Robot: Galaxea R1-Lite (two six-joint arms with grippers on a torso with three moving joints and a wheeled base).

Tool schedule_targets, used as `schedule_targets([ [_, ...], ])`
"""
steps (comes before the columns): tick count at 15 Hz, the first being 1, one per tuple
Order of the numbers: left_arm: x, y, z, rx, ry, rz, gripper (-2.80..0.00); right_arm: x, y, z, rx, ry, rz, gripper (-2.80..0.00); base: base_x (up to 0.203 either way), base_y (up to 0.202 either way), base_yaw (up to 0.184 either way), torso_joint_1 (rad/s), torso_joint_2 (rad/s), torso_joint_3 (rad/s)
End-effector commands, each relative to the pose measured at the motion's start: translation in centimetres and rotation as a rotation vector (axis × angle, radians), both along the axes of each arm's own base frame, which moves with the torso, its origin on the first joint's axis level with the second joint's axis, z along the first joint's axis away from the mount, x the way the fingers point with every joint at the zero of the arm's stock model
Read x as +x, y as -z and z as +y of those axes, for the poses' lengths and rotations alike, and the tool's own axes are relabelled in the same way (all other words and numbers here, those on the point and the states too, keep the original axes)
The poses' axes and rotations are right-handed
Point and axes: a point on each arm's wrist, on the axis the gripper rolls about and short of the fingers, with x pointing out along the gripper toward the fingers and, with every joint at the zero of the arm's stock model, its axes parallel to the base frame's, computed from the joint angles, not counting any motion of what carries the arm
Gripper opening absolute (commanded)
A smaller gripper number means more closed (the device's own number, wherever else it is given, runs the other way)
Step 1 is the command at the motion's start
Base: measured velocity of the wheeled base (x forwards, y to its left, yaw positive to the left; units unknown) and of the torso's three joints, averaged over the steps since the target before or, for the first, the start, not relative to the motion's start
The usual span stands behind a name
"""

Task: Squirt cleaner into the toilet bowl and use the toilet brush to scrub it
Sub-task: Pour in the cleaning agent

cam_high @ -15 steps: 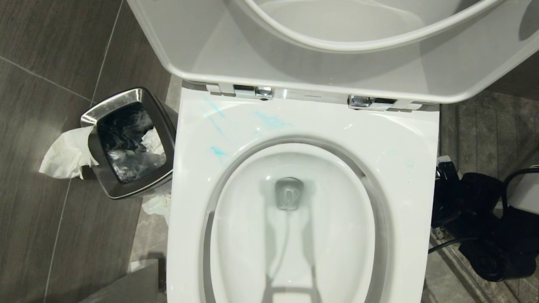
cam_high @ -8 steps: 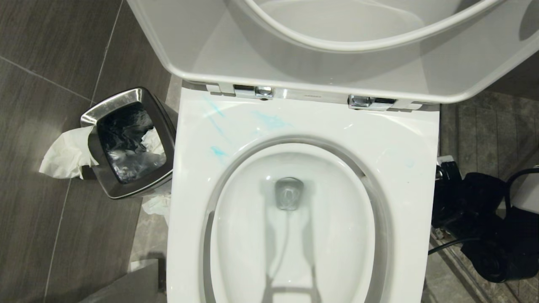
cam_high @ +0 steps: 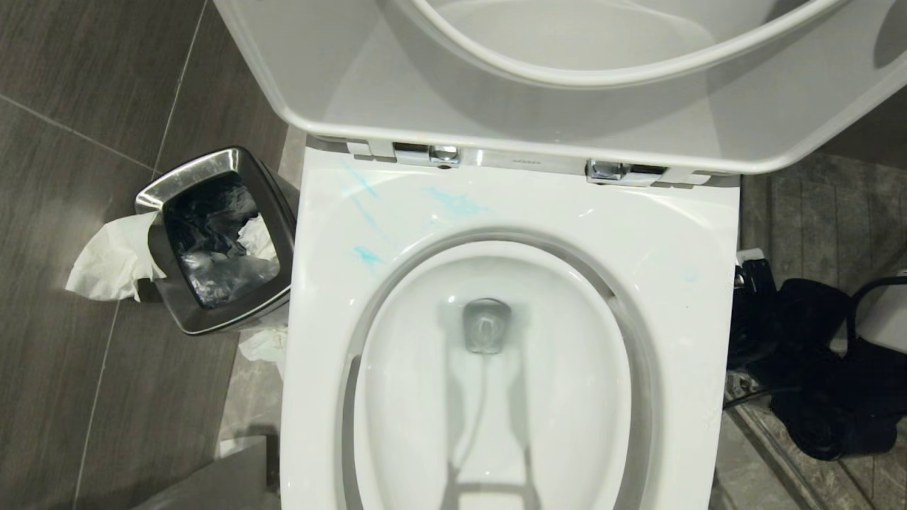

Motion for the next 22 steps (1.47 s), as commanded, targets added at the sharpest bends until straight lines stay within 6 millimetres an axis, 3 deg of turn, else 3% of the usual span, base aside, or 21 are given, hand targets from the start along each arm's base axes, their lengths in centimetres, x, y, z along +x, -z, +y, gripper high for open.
schedule_targets([
  [1, 0.0, 0.0, 0.0, 0.000, 0.000, 0.002, -2.80, 1.1, -0.2, 0.0, 0.001, -0.003, -0.034, 0.00, 0.000, 0.000, 0.000, 0.000, 0.00, 0.000],
  [9, 0.0, 0.0, 0.0, 0.000, 0.000, 0.001, -2.80, 2.9, 1.9, 0.4, 0.018, -0.085, -0.008, 0.00, 0.000, 0.000, 0.000, 0.000, 0.00, 0.000],
  [16, 0.0, 0.0, 0.0, 0.000, 0.000, 0.001, -2.80, 6.3, 3.3, 0.8, 0.010, -0.097, -0.059, 0.00, 0.000, 0.000, 0.000, 0.000, 0.00, 0.000],
  [22, 0.0, 0.0, 0.0, 0.000, 0.000, 0.002, -2.80, 7.8, 0.8, 1.7, 0.006, -0.116, -0.175, 0.00, 0.000, 0.000, 0.000, 0.000, 0.00, 0.000],
])
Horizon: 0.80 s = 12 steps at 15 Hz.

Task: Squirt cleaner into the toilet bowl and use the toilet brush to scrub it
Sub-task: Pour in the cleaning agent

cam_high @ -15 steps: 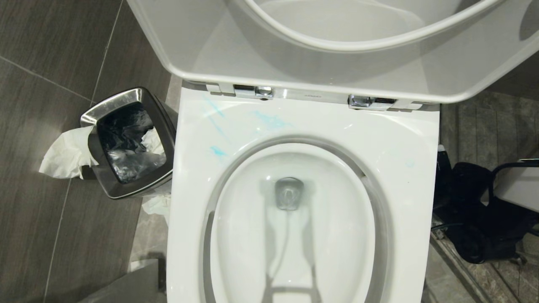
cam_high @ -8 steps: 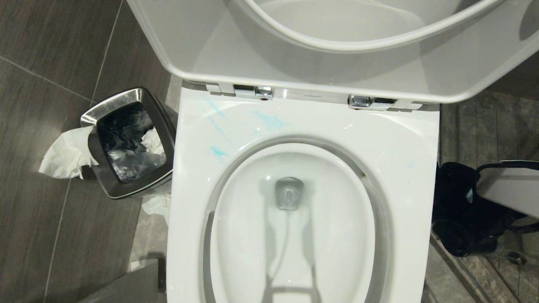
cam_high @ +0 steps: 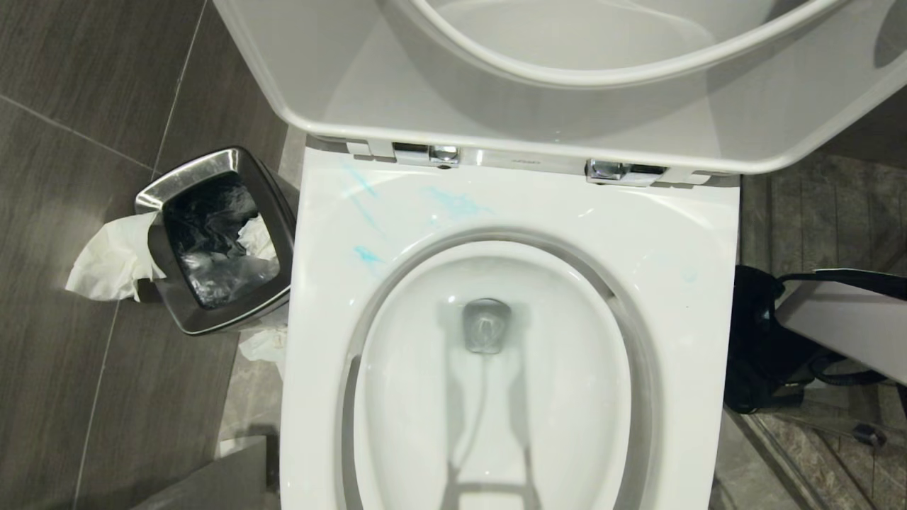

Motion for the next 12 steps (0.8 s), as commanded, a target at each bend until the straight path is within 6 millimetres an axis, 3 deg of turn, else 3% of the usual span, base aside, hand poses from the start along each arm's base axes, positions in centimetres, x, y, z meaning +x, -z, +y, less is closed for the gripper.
schedule_targets([
  [1, 0.0, 0.0, 0.0, 0.000, 0.000, 0.001, -2.80, 0.4, -1.2, 0.5, 0.000, -0.012, -0.053, 0.00, 0.000, 0.000, 0.000, 0.000, 0.00, 0.000],
  [5, 0.0, 0.0, 0.0, 0.000, 0.000, 0.000, -2.80, 1.0, -2.2, 0.7, -0.010, -0.017, -0.103, 0.00, 0.000, 0.000, 0.000, 0.000, 0.00, 0.000],
  [12, 0.0, 0.0, 0.0, 0.000, 0.000, 0.002, -2.80, 0.4, -1.0, 0.7, -0.054, -0.013, -0.065, 0.00, 0.000, 0.000, 0.000, 0.000, 0.00, 0.000],
])
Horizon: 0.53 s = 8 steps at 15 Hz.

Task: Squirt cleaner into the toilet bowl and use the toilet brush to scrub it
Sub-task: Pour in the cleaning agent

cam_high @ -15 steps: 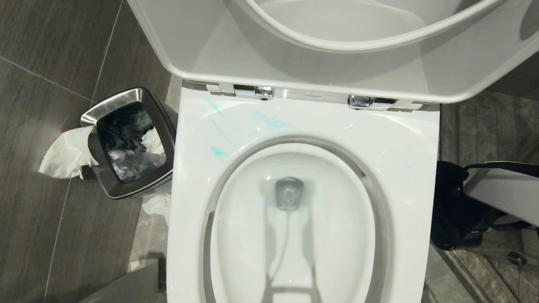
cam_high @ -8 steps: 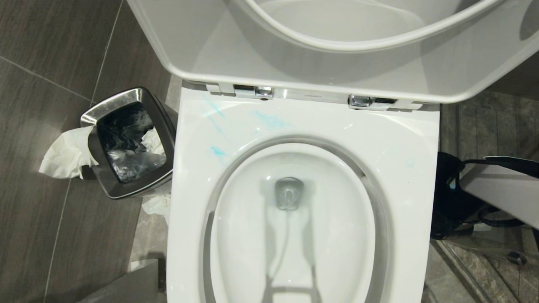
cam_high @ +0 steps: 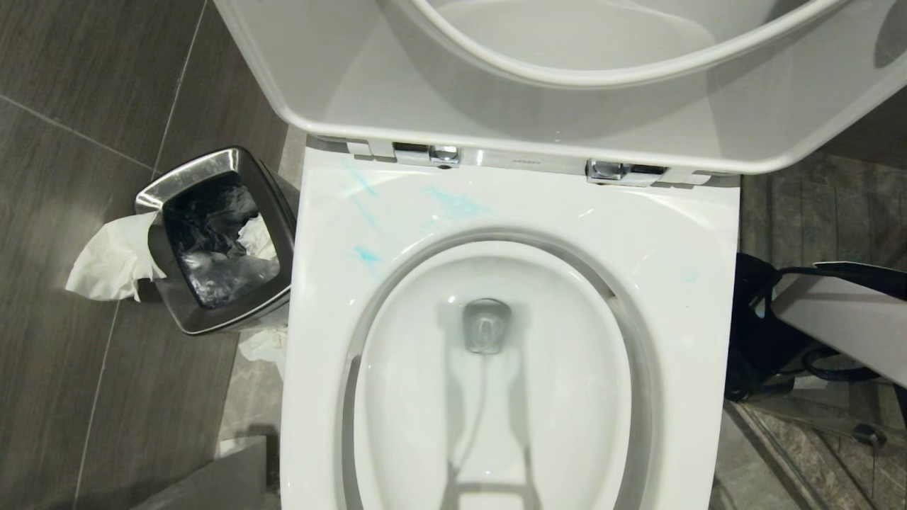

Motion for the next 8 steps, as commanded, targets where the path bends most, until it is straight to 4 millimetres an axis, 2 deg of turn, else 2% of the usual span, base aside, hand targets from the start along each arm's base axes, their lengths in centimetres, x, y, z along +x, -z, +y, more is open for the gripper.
schedule_targets([
  [1, 0.0, 0.0, 0.0, 0.000, 0.000, 0.001, -2.80, -0.9, 1.0, 0.0, -0.003, -0.004, 0.048, 0.00, 0.000, 0.000, 0.000, 0.000, 0.00, 0.000],
  [8, 0.0, 0.0, 0.0, 0.000, 0.000, 0.001, -2.80, -4.9, 0.1, -0.4, -0.002, 0.006, 0.130, 0.00, 0.000, 0.000, 0.000, 0.000, 0.00, 0.000],
])
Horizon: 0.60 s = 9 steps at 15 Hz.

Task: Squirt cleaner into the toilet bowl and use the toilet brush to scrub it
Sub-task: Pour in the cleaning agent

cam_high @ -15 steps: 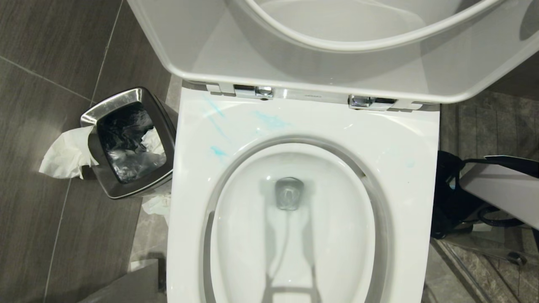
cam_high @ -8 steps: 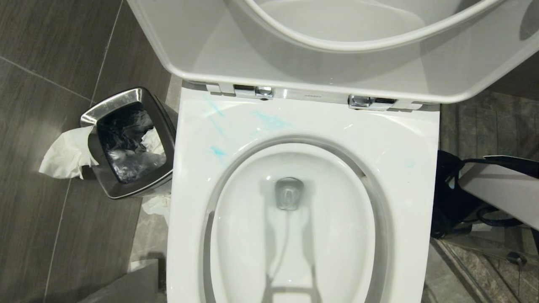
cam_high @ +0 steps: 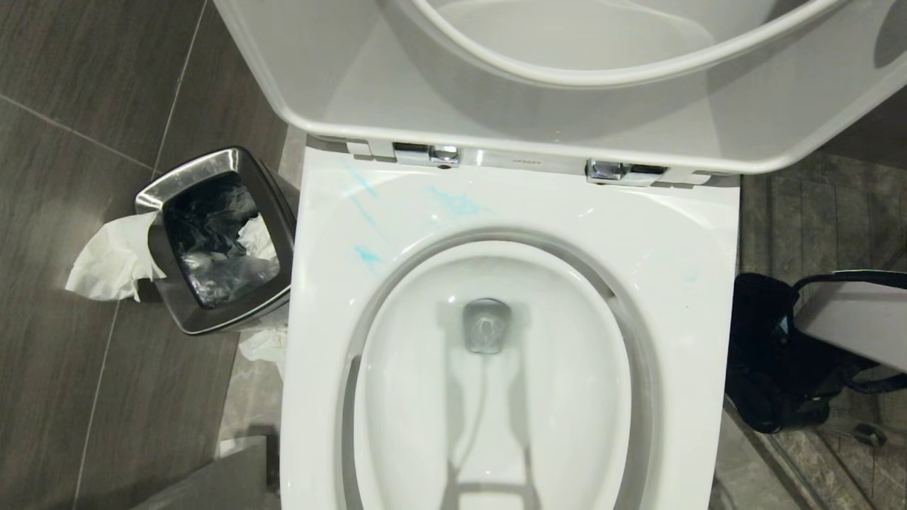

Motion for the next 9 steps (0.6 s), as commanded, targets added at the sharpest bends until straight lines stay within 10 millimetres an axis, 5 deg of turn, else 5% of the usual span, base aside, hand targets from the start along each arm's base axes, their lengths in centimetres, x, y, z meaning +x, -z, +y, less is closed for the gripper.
schedule_targets([
  [1, 0.0, 0.0, 0.0, 0.000, 0.000, 0.000, -2.80, -0.9, -1.5, -0.1, 0.002, 0.007, -0.030, 0.00, 0.000, 0.000, 0.000, 0.000, 0.00, 0.000],
  [9, 0.0, 0.0, 0.0, 0.000, 0.000, 0.000, -2.80, 0.5, -1.9, 0.4, 0.007, 0.021, -0.077, 0.00, 0.000, 0.000, 0.000, 0.000, 0.00, 0.000],
])
